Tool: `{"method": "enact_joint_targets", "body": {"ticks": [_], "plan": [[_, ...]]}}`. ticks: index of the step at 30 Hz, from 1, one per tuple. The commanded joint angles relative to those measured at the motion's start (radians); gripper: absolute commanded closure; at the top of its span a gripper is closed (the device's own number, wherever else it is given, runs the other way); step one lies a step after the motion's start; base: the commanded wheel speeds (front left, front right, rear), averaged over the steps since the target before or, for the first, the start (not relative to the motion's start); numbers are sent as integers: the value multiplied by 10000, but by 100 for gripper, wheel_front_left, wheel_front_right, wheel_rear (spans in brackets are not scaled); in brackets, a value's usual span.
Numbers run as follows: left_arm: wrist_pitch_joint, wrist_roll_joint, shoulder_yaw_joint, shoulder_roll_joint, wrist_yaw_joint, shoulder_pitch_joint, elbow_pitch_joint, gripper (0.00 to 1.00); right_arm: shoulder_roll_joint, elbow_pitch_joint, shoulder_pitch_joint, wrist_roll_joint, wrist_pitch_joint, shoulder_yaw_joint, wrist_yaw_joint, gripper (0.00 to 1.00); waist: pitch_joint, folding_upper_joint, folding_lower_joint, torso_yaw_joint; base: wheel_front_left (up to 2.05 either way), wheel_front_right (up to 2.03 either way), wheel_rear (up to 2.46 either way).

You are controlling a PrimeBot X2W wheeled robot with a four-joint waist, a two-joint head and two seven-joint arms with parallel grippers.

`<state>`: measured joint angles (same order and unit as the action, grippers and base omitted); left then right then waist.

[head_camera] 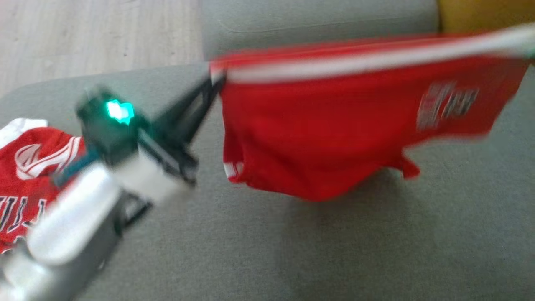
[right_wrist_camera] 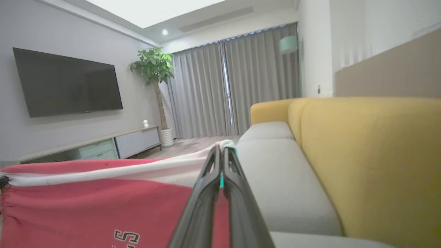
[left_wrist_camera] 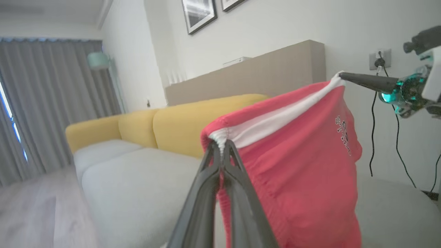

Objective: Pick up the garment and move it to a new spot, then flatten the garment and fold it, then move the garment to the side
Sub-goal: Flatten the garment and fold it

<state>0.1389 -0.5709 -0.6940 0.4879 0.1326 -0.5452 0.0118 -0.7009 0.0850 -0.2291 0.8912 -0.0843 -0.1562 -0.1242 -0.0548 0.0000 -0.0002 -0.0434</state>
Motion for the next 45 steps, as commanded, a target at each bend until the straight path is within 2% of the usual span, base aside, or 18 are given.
{"method": "enact_joint_targets", "body": {"ticks": [1,6,11,12,16,19,23,27,31,37,45], "plan": [[-244,-86,332,547,-19,-1394,299,100,-481,182,-1096,-84,246,78,-65,100,-147,0,2,-134,0,0,0],[-659,-320,-347,727,-19,-4017,-739,100,-462,-887,-3922,-560,828,-746,-65,100,-923,0,2,-356,0,0,0],[-79,-92,-1187,244,-19,-6535,-2852,100,-121,-2579,-6671,-1163,720,-1873,-65,100,-1943,0,2,-434,0,0,0],[-79,-92,-1187,244,-19,-6535,-2852,100,-121,-2579,-6671,-1163,720,-1873,-65,100,-1943,0,2,-434,0,0,0],[887,526,-1158,-392,-62,-8080,-4794,100,84,-3796,-8381,-1366,27,-2594,-65,100,-2566,0,2,-549,0,0,0],[1184,941,-909,-856,-195,-8713,-5685,100,133,-4377,-9250,-1237,-633,-2968,-65,100,-2852,0,2,-626,0,0,0],[1222,1499,-442,-1125,-199,-8550,-5546,100,-5,-4706,-9652,-864,-1205,-3495,-65,100,-3078,0,2,-664,0,0,0],[1225,1826,-251,-1072,-111,-7208,-5040,100,-227,-4640,-9001,-310,-1530,-3928,-65,100,-3131,0,2,-646,0,0,0],[1226,1812,-408,-1031,-43,-5427,-4491,100,-606,-4286,-7509,248,-1682,-4123,-65,100,-3067,0,2,-523,0,0,0],[1227,1336,-1222,-1037,-23,-2567,-3738,100,-1247,-3318,-4354,1071,-1744,-4191,-65,100,-2462,0,2,-390,0,0,0],[1228,1275,-1854,-839,-21,1021,-3436,100,-1610,-2116,307,2115,-1757,-3758,-65,100,-1155,0,2,-495,0,0,0]]}}
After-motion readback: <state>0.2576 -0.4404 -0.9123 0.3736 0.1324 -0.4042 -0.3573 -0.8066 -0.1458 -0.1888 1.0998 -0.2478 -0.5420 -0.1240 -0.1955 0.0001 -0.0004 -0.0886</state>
